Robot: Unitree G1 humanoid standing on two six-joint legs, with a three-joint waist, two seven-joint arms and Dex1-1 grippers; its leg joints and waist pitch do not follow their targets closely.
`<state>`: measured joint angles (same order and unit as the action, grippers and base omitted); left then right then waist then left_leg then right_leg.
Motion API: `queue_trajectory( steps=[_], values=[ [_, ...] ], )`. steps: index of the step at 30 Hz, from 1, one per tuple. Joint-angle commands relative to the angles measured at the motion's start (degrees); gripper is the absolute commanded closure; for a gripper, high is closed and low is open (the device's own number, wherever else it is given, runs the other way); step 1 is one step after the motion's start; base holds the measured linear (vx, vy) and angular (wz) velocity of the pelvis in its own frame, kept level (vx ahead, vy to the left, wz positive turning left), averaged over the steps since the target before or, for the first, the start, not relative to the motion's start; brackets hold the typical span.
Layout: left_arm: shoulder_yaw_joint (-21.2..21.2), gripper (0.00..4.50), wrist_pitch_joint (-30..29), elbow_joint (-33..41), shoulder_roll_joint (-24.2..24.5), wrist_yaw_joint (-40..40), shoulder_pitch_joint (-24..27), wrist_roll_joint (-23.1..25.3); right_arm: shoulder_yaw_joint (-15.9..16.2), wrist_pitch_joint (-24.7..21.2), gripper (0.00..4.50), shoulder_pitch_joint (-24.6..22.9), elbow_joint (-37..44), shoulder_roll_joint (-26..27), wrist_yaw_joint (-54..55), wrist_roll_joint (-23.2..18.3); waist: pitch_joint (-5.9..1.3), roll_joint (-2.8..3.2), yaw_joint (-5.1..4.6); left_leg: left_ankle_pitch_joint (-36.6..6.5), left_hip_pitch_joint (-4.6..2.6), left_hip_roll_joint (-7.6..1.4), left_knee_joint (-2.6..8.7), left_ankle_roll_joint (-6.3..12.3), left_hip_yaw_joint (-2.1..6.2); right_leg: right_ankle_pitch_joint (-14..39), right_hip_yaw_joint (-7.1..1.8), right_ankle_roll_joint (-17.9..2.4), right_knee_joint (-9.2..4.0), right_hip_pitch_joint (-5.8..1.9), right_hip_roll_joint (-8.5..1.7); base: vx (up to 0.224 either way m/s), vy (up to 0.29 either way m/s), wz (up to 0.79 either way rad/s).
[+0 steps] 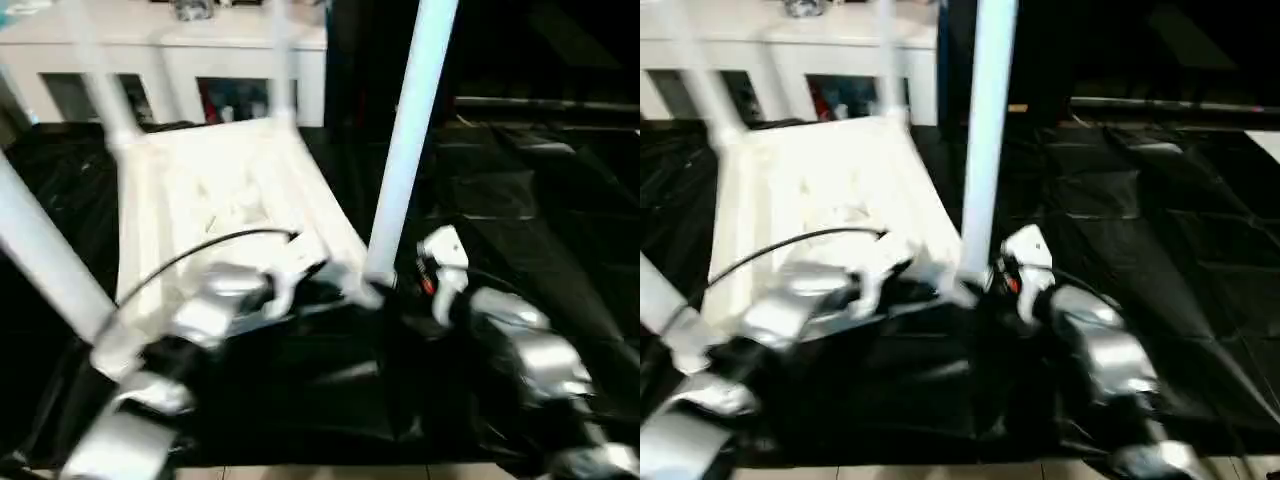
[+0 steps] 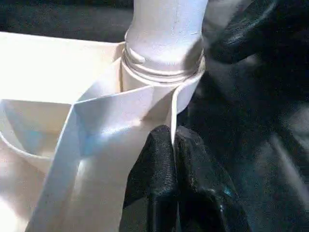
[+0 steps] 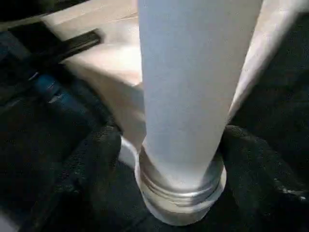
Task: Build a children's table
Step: Rotate leg to tighten
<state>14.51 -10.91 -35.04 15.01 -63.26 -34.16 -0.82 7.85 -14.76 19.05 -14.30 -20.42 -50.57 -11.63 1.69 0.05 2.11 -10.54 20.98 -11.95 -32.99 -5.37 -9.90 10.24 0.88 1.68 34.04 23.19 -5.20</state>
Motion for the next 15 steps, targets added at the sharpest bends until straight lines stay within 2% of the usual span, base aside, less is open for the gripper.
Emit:
queue_trajectory(
  steps=[1,2,3,4,5,7,9,10,15],
  values=[
    [1.2,4.5,-1.4,2.1,1.1,-5.7,1.5,-2.7,2.9,-0.2,1.11,-0.9,3.3,-1.7,-6.0,-1.6,-2.65,-0.51,0.17,-14.4,-0.11,-0.51,3.96,3.4,-0.52,12.4,-0.74,-12.8,-3.98,-2.48,-1.24,0.0,0.0,0.0],
    [1.2,4.5,-1.6,2.3,1.2,-6.0,1.6,-2.8,2.9,-0.2,1.11,-0.9,3.3,-1.8,-6.1,-1.5,-2.67,-0.51,0.15,-14.1,-0.17,-0.52,3.96,3.34,-0.53,11.4,-0.75,-13.2,-3.86,-2.45,-1.23,0.0,0.0,0.0],
    [1.1,4.5,-3.6,5.3,3.3,-9.9,2.7,-4.7,3.2,0.5,1.11,-1.3,3.6,-3.3,-7.6,-1.1,-2.74,-0.73,0.14,-13.8,-0.19,-0.59,3.95,3.27,-0.53,10.8,-0.74,-13.3,-3.72,-2.48,-1.25,0.0,0.0,0.0],
    [1.0,4.5,-4.2,6.4,4.0,-11.2,3.1,-5.4,3.2,0.9,1.11,-1.3,3.5,-3.6,-8.0,-0.7,-2.83,-0.61,0.14,-12.5,-0.09,-0.55,3.84,3.55,-0.54,8.8,-0.75,-13.9,-3.47,-2.57,-1.27,0.0,0.0,0.0],
    [1.0,4.5,-4.7,7.2,4.4,-11.9,3.4,-5.9,3.4,1.5,1.11,-1.1,3.1,-3.7,-8.2,-0.1,-2.9,-0.54,0.06,-11.6,-0.15,-0.51,3.71,3.82,-0.61,7.0,-0.72,-14.6,-3.31,-2.5,-1.19,0.0,0.0,0.0],
    [0.9,4.5,-4.9,7.6,4.5,-12.0,3.6,-6.1,3.8,2.1,1.11,-0.9,2.6,-3.5,-8.3,0.4,-2.91,-0.81,0.07,-10.5,0.01,-0.48,3.6,4.24,-0.68,5.5,-0.68,-15.1,-3.1,-2.59,-1.21,0.0,0.0,0.0],
    [0.9,4.5,-5.1,8.0,4.6,-12.1,3.8,-6.2,4.1,2.3,1.11,-0.8,2.3,-3.6,-8.6,0.6,-2.83,-0.75,0.2,-10.5,-0.13,-0.44,3.53,4.53,-0.78,5.8,-0.71,-15.1,-3.18,-2.51,-1.19,0.0,0.0,0.0],
    [0.9,4.5,-5.0,8.2,4.5,-11.9,4.0,-6.0,4.7,2.6,1.11,-0.6,2.0,-3.6,-8.8,1.0,-2.8,-0.98,0.28,-10.7,-0.06,-0.42,3.53,4.57,-0.8,6.4,-0.73,-14.9,-3.25,-2.56,-1.2,0.0,0.0,0.0],
    [1.0,4.5,-4.8,8.2,4.1,-11.1,4.2,-5.5,5.4,3.2,1.11,0.4,0.7,-2.0,-7.8,1.5,-2.79,-0.93,0.26,-10.9,-0.06,-0.38,3.56,4.04,-0.76,7.7,-0.74,-14.5,-3.27,-2.51,-1.27,0.0,0.0,0.0]
  ],
)
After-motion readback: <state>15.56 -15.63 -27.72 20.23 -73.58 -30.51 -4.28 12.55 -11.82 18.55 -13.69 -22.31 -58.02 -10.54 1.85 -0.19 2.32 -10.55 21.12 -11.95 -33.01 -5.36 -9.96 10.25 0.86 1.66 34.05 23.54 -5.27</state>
